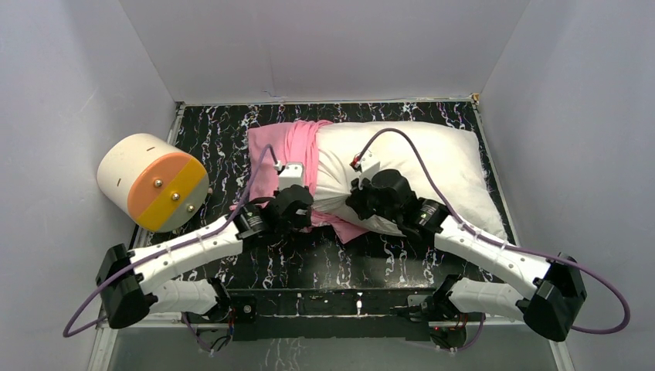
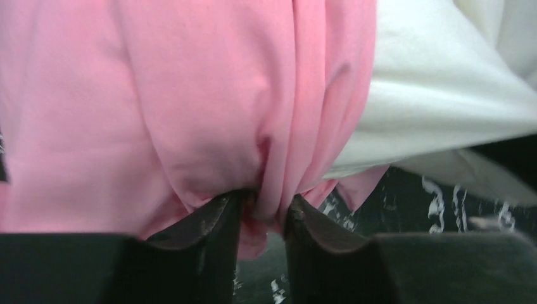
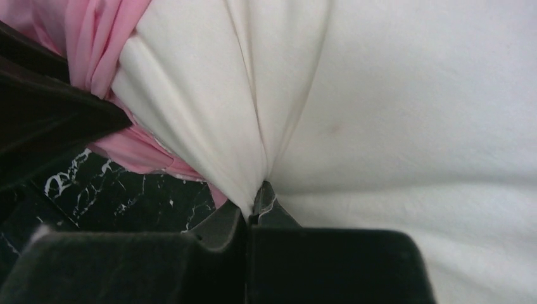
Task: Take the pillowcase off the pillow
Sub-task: Remove the pillow from the pillowcase.
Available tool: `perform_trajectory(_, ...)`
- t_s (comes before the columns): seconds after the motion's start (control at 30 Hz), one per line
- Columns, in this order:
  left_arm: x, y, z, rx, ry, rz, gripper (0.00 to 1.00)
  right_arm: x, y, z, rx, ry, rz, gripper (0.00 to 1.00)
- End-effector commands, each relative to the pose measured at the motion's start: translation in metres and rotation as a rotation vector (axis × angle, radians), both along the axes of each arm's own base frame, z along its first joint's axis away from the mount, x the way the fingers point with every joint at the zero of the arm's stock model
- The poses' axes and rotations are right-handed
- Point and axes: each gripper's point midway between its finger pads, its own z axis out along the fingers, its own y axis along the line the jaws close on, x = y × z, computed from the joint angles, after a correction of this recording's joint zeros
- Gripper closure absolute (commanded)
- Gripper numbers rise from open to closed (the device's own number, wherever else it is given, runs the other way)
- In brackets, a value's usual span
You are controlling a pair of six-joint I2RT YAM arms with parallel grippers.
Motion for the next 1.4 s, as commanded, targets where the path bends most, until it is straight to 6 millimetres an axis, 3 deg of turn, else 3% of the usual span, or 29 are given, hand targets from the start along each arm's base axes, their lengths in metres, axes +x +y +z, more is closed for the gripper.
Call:
perform_trajectory(0.0,-0.015,0.032,0.009,0.045,0.012,-0.097,0.56,-0.001,-0.038,-0.011,-0.194,-0.120,0.096,1.00)
perform_trajectory(0.03,-0.019,0.029,0.017,0.011,0.008,-0.129,0.37,-0.003,-0.040,-0.016,-0.230,-0.135,0.132,1.00)
perform_trajectory(0.07,-0.023,0.028,0.025,-0.016,0.002,-0.150,0.25,-0.004,-0.042,-0.020,-0.261,-0.148,0.164,1.00)
perform_trajectory(0.13,-0.029,0.029,0.038,-0.043,0.004,-0.171,0.14,-0.005,-0.046,-0.024,-0.312,-0.171,0.202,1.00)
perform_trajectory(0.23,-0.037,0.034,0.047,-0.041,0.026,-0.183,0.04,-0.004,-0.055,-0.027,-0.373,-0.210,0.226,1.00)
perform_trajectory(0.4,-0.028,0.073,0.027,0.054,0.111,-0.002,0.02,-0.002,-0.063,-0.032,-0.435,-0.280,0.263,1.00)
perform_trajectory(0.53,-0.015,0.095,0.009,-0.006,0.221,0.109,0.02,-0.010,-0.057,-0.034,-0.428,-0.282,0.334,1.00)
perform_trajectory(0.63,-0.002,0.114,0.013,-0.119,0.214,0.187,0.02,-0.012,-0.056,-0.038,-0.432,-0.281,0.355,1.00)
perform_trajectory(0.77,0.008,0.119,0.003,-0.310,0.268,0.197,0.02,-0.013,-0.054,-0.036,-0.423,-0.276,0.364,1.00)
perform_trajectory(0.87,0.001,0.112,-0.016,-0.384,0.340,0.186,0.02,-0.014,-0.051,-0.035,-0.402,-0.272,0.366,1.00)
perform_trajectory(1.0,-0.012,0.129,-0.048,-0.408,0.384,0.305,0.02,-0.017,-0.047,-0.037,-0.375,-0.255,0.372,1.00)
perform_trajectory(1.07,-0.014,0.160,-0.050,-0.323,0.333,0.453,0.02,-0.016,-0.045,-0.040,-0.371,-0.247,0.367,1.00)
perform_trajectory(1.1,-0.016,0.187,-0.044,-0.253,0.261,0.571,0.02,-0.013,-0.046,-0.040,-0.381,-0.244,0.350,1.00)
perform_trajectory(1.13,-0.017,0.197,-0.042,-0.231,0.223,0.618,0.02,-0.011,-0.048,-0.038,-0.391,-0.242,0.336,1.00)
perform_trajectory(1.23,-0.023,0.187,-0.055,-0.272,0.258,0.586,0.02,-0.011,-0.045,-0.032,-0.372,-0.263,0.344,1.00)
perform_trajectory(1.3,-0.025,0.161,-0.066,-0.389,0.303,0.497,0.02,-0.011,-0.041,-0.028,-0.348,-0.267,0.343,1.00)
perform_trajectory(1.37,-0.031,0.121,-0.071,-0.599,0.377,0.387,0.02,-0.010,-0.041,-0.027,-0.345,-0.267,0.338,1.00)
